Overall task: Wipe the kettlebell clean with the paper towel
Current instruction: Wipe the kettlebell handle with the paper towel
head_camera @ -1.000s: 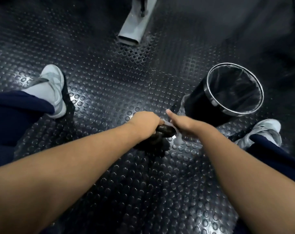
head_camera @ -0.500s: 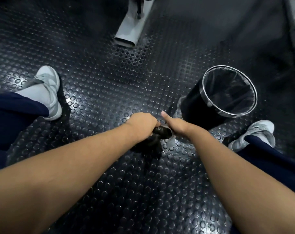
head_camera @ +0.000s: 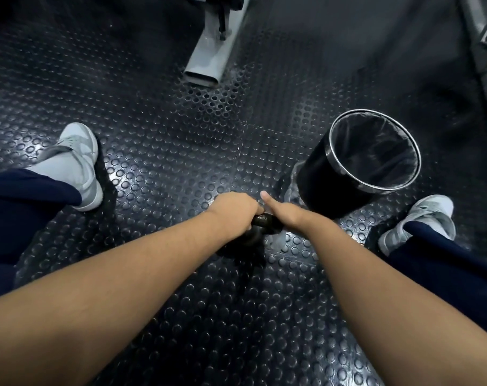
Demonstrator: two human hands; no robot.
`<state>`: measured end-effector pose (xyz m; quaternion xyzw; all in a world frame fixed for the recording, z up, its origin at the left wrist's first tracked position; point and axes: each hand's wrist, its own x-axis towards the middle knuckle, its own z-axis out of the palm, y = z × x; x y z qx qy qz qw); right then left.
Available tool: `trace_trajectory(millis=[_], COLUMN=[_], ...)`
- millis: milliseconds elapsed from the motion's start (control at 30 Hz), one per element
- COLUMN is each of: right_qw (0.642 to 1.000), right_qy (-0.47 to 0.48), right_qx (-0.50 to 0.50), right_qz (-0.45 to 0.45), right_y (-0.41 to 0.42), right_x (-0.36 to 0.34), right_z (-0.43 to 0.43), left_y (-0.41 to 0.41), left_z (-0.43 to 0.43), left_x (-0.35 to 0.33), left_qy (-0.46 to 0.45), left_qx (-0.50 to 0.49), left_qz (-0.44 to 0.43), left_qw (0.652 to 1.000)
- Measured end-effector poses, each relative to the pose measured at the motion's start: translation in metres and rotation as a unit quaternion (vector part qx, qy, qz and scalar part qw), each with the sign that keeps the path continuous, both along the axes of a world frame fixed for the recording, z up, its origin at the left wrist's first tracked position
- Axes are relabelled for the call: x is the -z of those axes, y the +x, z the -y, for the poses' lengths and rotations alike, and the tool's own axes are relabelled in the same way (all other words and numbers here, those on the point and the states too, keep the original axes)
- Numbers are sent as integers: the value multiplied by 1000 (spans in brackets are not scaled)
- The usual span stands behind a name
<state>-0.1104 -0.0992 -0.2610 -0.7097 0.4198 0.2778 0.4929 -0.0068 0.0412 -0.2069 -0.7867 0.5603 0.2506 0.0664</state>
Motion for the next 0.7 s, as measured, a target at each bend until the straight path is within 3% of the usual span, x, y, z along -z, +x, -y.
trace_trajectory(millis=[100, 533, 700], right_qw=[999, 992, 996], right_qy=[39, 38, 17], right_qx=[14, 122, 84], right_qz=[-12, 8, 3], right_y=[-2, -10, -11], right_x=[-2, 11, 12], right_z=[12, -9, 11], left_y=[-1, 2, 3], left_z=[0, 3, 5], left_x=[-1, 1, 5], left_qy=[0, 13, 14], left_qx=[-2, 2, 3], left_qz=[-2, -9, -5], left_qw=[1000, 1000, 1000])
